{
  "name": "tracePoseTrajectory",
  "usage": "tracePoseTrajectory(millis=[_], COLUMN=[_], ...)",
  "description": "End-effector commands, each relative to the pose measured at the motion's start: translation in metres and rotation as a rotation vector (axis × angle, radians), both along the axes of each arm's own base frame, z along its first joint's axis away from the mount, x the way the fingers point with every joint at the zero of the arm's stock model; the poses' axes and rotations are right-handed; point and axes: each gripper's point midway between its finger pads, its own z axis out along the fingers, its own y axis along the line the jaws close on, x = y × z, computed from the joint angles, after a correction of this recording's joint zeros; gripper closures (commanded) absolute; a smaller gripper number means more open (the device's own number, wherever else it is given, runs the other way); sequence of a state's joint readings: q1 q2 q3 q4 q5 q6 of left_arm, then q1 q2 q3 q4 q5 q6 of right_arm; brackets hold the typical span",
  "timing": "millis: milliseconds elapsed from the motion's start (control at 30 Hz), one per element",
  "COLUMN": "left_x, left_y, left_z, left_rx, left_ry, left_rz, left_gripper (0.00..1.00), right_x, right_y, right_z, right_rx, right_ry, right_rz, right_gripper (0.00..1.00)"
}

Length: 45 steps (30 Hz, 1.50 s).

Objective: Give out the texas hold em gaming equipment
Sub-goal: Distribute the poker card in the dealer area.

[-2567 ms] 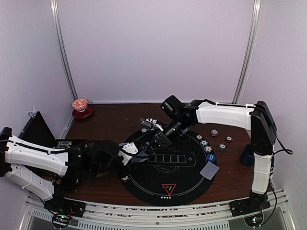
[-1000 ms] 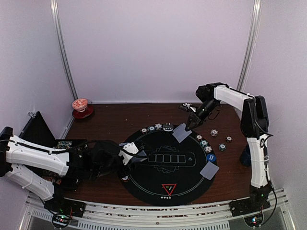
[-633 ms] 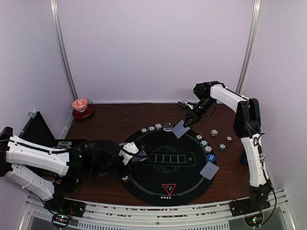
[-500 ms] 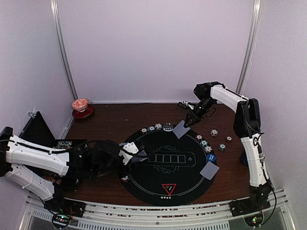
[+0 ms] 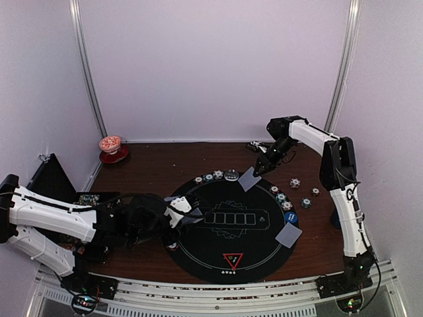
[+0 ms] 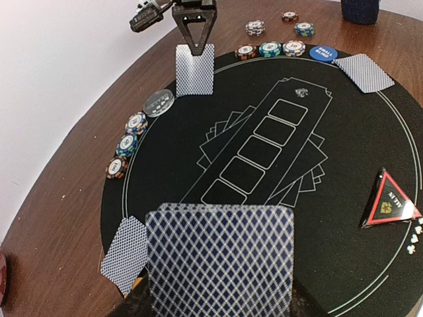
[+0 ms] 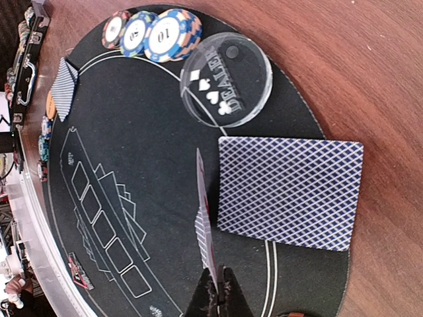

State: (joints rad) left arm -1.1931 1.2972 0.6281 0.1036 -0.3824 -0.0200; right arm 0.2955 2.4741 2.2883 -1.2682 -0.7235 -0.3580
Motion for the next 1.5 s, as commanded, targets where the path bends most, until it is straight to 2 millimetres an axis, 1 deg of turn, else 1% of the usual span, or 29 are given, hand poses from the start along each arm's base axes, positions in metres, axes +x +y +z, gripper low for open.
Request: tracePoseTrajectory(millis=[0,133,300,567,900,933,1000,1100,1200,1333,1400,1467], left_x=[0.005,0.006,0.006,0.007,0.007,0.007,0.007,0.007,0.007,0.007,0.007,0.007], left_y=[-0.009,-0.009,-0.01,-0.01,-0.011,-0.011,-0.011,-0.011,-0.011,-0.01,-0.01,-0.01], left_z=[0.016,0.015,0.013,0.012,0.01,0.01,0.01,0.01,0.009,0.01,0.009,0.01], left_rx=[-0.052,-0.051,-0.047,-0.042,-0.037,-0.036,-0.036,-0.035,-0.034,-0.034,-0.033,-0.034], left_ry=[-0.033,-0.033,-0.032,-0.032,-0.032,-0.031,-0.031,-0.032,-0.031,-0.031,-0.032,-0.032], left_rz=[0.009,0.01,0.012,0.012,0.014,0.013,0.013,0.015,0.015,0.014,0.016,0.016], left_gripper=[0.48,0.48,0.48,0.48,0.47,0.47,0.47,0.47,0.47,0.47,0.47,0.47], right_x=[0.015,0.02,0.028,0.042,0.056,0.057,0.057,0.059,0.06,0.061,0.06,0.057], right_y=[-0.005,-0.009,-0.012,-0.019,-0.022,-0.023,-0.023,-0.023,-0.022,-0.023,-0.023,-0.026], right_z=[-0.005,-0.013,-0.019,-0.022,-0.024,-0.024,-0.023,-0.016,-0.003,0.025,0.05,0.068], right_rx=[-0.026,-0.055,-0.086,-0.134,-0.167,-0.171,-0.174,-0.17,-0.159,-0.146,-0.129,-0.124], right_ry=[-0.035,-0.049,-0.075,-0.138,-0.193,-0.195,-0.199,-0.215,-0.241,-0.3,-0.357,-0.399], right_rz=[-0.018,-0.021,-0.027,-0.041,-0.064,-0.065,-0.067,-0.072,-0.076,-0.092,-0.103,-0.12], right_gripper=[1.0,0.99,0.92,0.87,0.85,0.82,0.69,0.58,0.5,0.39,0.32,0.19])
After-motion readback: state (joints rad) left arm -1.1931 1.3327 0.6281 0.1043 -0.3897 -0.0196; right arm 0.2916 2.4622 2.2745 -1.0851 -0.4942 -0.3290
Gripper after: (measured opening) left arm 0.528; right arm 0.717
